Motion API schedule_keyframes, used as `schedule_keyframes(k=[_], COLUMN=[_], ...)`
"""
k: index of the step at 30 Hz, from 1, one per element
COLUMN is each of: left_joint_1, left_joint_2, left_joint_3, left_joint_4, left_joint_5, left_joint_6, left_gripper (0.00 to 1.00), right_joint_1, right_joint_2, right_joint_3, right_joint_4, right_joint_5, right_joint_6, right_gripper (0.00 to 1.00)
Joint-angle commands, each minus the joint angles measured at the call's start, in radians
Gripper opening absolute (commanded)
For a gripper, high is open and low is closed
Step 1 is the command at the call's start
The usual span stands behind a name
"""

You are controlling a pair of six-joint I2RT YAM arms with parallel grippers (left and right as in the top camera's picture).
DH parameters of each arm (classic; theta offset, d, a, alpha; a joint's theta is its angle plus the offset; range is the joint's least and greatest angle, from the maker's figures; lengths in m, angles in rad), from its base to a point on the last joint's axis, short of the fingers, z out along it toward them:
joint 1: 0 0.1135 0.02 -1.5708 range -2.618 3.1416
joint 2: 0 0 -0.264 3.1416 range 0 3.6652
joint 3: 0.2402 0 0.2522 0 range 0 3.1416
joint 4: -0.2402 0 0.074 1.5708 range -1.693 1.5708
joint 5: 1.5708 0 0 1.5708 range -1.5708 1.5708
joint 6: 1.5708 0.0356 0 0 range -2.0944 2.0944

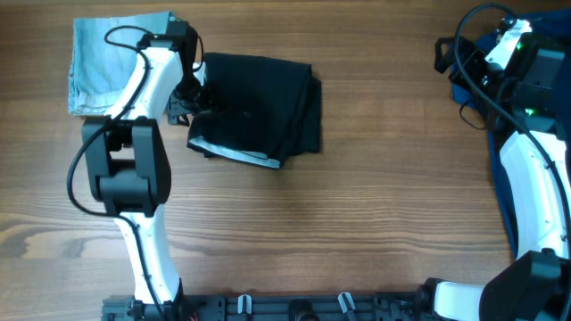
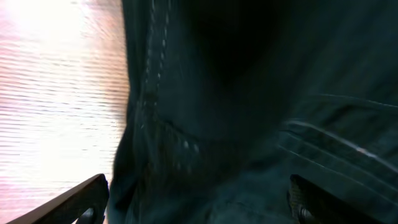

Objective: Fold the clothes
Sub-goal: 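Drag the folded trousers leftward onto the light-blue denim with left gripper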

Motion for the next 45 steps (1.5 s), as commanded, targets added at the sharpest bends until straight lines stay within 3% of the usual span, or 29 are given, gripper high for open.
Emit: schedule_keyframes(k=[1,5,6,7,9,11,13,20,28,45], left_joint_1=[0.000,0.000,0.000,0.000,0.000,0.000,0.000,0.000,-0.003,0.003], left_joint_2=[0.061,0.107,0.109,0.109,0.109,0.109,0.109,0.093,0.016,-0.207], left_joint_3=[-0.007,-0.031,-0.046,-0.058,-0.069,-0.068,-0.068,0.008,0.111,0.112], left_joint_4=[-0.007,-0.006,0.002,0.006,-0.001,-0.008,-0.008,-0.004,0.011,0.242], left_joint_5=[0.016,0.016,0.016,0.016,0.017,0.020,0.020,-0.018,-0.186,-0.460], left_joint_6=[0.021,0.021,0.021,0.021,0.021,0.024,0.024,0.024,0.029,0.029], left_gripper=[0.93,0.95,0.91,0.84,0.49,0.23,0.08,0.04,0.04,0.04], right_joint_1=[0.000,0.000,0.000,0.000,0.000,0.000,0.000,0.000,0.000,0.000], right_joint_2=[0.008,0.008,0.008,0.008,0.008,0.008,0.008,0.008,0.008,0.008], right_joint_3=[0.001,0.001,0.001,0.001,0.001,0.001,0.001,0.001,0.001,0.000], right_joint_4=[0.003,0.003,0.003,0.003,0.003,0.003,0.002,0.003,0.003,0.003], right_joint_5=[0.006,0.006,0.006,0.006,0.006,0.006,0.006,0.006,0.006,0.006], right_joint_6=[0.003,0.004,0.004,0.003,0.003,0.003,0.003,0.004,0.003,0.003], right_gripper=[1.00,1.00,1.00,1.00,1.00,1.00,1.00,1.00,1.00,1.00])
